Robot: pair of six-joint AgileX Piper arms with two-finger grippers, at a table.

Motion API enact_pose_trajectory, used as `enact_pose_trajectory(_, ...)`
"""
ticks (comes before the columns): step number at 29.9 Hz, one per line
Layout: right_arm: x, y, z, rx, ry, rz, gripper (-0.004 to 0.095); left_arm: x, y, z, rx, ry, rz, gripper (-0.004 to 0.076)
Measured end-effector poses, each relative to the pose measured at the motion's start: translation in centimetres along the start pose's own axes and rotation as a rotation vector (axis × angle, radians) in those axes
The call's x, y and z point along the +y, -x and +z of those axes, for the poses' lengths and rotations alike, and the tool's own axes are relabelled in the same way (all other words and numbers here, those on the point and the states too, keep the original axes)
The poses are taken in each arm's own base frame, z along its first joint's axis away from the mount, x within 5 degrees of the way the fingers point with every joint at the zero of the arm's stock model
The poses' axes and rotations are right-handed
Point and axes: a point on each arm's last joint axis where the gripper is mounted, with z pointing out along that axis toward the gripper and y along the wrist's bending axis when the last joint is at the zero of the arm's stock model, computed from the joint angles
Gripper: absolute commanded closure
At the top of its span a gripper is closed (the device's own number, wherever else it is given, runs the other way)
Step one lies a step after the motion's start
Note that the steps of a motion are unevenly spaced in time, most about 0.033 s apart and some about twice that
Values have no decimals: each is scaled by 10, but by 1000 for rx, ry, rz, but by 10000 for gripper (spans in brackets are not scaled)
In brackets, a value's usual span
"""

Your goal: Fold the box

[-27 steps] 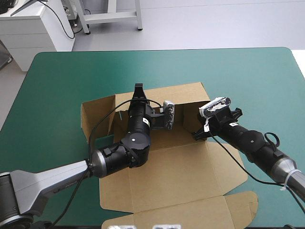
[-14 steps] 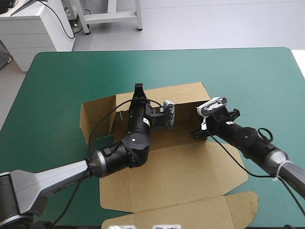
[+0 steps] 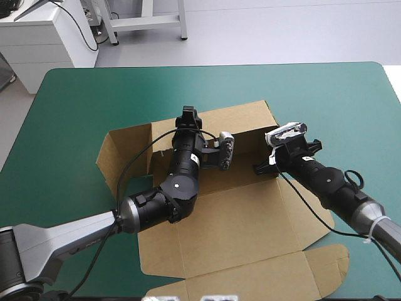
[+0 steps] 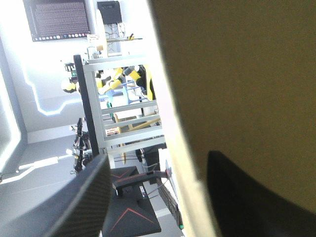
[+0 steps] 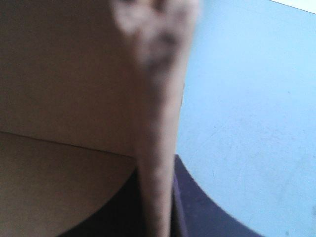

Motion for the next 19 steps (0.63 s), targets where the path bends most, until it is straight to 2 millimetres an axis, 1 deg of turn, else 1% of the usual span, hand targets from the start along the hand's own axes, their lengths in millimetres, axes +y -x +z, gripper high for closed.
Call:
enact_pose_trajectory(3, -2, 3, 0, -12, -24, 30, 914, 1, 2, -1, -15, 13, -8, 224)
enact_pose_trajectory(7, -4, 16, 5, -41, -37, 38, 914, 0, 7, -10, 9, 27, -10, 272)
enact_pose_trajectory(11, -5, 31, 24, -37, 12, 41, 914, -6, 23, -31, -5, 34, 3, 307)
enact_pose_trajectory(14, -11, 30, 42, 14, 85, 86, 914, -11, 34, -46, -32, 23, 6, 333)
enact_pose_trajectory(16, -21, 30, 51, 45, 122, 129, 914, -14, 39, -53, -52, 8, 8, 391)
enact_pose_trajectory(17, -27, 30, 54, 60, 126, 139, 914, -16, 41, -56, -61, -2, 16, 447)
enact_pose_trajectory(19, -36, 30, 57, 94, 137, 168, 914, -19, 43, -57, -69, -26, 58, 593)
